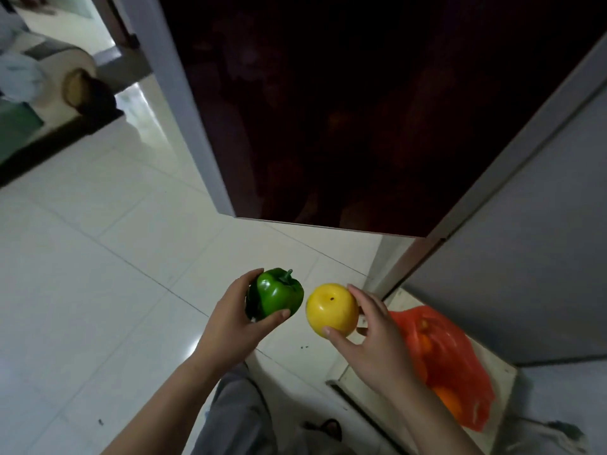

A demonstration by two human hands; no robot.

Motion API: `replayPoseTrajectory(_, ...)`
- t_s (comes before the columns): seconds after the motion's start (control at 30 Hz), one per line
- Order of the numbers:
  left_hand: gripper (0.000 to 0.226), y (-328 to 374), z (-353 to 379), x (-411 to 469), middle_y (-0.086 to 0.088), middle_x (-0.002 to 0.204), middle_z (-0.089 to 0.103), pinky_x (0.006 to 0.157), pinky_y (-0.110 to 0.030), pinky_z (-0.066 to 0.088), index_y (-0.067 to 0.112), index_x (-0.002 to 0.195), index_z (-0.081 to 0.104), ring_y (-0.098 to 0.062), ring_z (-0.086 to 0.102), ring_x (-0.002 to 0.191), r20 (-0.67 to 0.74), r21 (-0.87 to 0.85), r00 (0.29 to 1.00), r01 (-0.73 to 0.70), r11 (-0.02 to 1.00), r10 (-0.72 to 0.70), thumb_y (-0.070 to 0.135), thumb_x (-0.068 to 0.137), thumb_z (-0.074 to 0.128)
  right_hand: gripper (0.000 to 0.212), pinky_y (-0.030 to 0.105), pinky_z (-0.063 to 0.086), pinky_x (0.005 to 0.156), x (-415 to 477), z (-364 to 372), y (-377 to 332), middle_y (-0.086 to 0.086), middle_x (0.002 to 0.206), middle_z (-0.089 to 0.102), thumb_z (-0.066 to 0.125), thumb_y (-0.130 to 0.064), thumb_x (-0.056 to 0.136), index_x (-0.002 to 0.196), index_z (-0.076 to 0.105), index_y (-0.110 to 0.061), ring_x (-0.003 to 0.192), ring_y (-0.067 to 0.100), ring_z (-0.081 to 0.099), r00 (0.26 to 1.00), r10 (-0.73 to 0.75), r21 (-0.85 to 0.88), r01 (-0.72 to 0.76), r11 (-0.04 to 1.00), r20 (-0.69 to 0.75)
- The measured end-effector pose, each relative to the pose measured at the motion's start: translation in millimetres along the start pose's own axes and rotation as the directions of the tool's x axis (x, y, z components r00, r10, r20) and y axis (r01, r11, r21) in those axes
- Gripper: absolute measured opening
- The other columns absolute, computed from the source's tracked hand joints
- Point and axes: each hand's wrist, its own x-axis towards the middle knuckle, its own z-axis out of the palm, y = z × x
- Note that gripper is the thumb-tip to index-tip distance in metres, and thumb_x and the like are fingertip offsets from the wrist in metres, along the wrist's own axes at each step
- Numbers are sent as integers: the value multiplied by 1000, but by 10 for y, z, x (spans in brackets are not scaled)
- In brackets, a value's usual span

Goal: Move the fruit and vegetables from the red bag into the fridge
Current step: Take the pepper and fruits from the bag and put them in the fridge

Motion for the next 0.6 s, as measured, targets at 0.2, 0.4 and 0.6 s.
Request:
replayPoseTrajectory(0.2, 68, -432, -575, 270, 17, 116, 53, 77, -12, 46, 29, 126, 46, 9, 51, 102, -94, -34, 994, 61, 998, -64, 35, 67, 80, 70, 27, 48, 90, 499, 631, -452, -39, 120, 28, 75, -36, 72, 131, 37, -39, 110, -7, 40, 995, -55, -30, 58, 998, 80)
replayPoseTrajectory(0.4, 64, -1162, -1635, 812, 22, 112, 52, 73, -9, 43, 32, 122, 46, 17, 46, 102, -169, -29, 982, 81, 996, -85, 33, 67, 80, 73, 28, 47, 93, 1254, 1757, -1069, -25, 126, 35, 74, -38, 73, 135, 37, -32, 112, -7, 40, 982, -89, -47, 98, 994, 167)
replayPoseTrajectory(0.6, 65, -1743, -3077, 1446, 16, 115, 52, 75, -12, 41, 33, 122, 44, 8, 50, 98, -191, 54, 975, 125, 991, -113, 34, 68, 79, 73, 27, 45, 94, 2034, 2962, -2005, -20, 130, 35, 72, -41, 74, 136, 35, -32, 114, -4, 40, 964, -106, -46, 120, 992, 245)
